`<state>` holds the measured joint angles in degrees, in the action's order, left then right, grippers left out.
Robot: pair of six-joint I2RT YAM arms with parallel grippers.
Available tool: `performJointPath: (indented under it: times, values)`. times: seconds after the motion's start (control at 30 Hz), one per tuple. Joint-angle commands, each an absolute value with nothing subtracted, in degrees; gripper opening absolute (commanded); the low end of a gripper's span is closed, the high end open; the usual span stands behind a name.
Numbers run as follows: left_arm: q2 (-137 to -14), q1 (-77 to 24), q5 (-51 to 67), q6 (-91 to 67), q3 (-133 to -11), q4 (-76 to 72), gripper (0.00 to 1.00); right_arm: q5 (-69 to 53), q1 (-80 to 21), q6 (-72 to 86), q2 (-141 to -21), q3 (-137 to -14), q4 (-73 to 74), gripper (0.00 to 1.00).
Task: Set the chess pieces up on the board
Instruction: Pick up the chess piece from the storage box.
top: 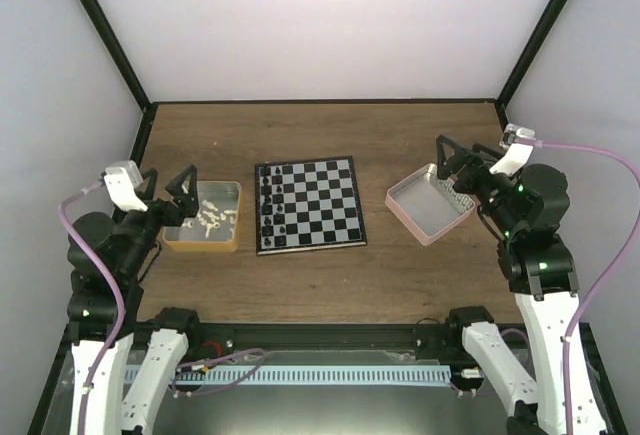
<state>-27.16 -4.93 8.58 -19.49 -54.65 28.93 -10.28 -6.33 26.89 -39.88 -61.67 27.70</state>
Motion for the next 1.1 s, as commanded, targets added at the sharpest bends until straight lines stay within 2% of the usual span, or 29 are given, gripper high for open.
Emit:
performJointPath:
  times: [0.0,0.13,0.33,0.47,0.53,0.6,0.73,0.87,1.07]
  values:
    - [-27.05,-3.92,11.09,-20.59,-53.34,28.95,1.0,-15.66,-4.85,29.87,-39.25,-59.39,24.61,0.99]
    - [-28.29,-3.62,11.43,-21.33,-51.69,27.34,1.0,-18.81,-4.39,32.01,-40.97,-57.77,21.1,1.0]
    - [-30.24,-3.42,14.91,-23.78,-48.22,24.94,1.0,-31.17,-4.12,31.12,-45.3,-56.63,16.76,0.94]
    - [-32.35,-3.35,16.72,-26.81,-43.43,23.61,1.0,-34.93,-4.03,32.1,-46.99,-53.55,13.23,0.93]
    - [-35.02,-3.32,14.71,-30.02,-41.57,24.76,1.0,-36.8,-4.06,32.27,-48.44,-52.0,11.54,0.87]
    - [-39.21,-3.25,11.57,-35.13,-40.9,27.24,1.0,-37.21,-4.73,30.49,-50.58,-51.47,11.19,0.74]
    - [-50.83,-3.18,10.11,-41.29,-41.67,30.04,0.88,-29.51,-7.37,26.72,-52.67,-49.13,10.5,0.66]
    - [-58.81,-3.17,2.37,-43.91,-42.96,33.11,0.77,-28.66,-8.17,25.98,-54.47,-46.85,8.37,0.64]
    - [-64.46,-3.13,-2.23,-45.16,-43.19,29.5,0.61,-28.64,-8.99,25.34,-57.37,-45.86,7.72,0.62]
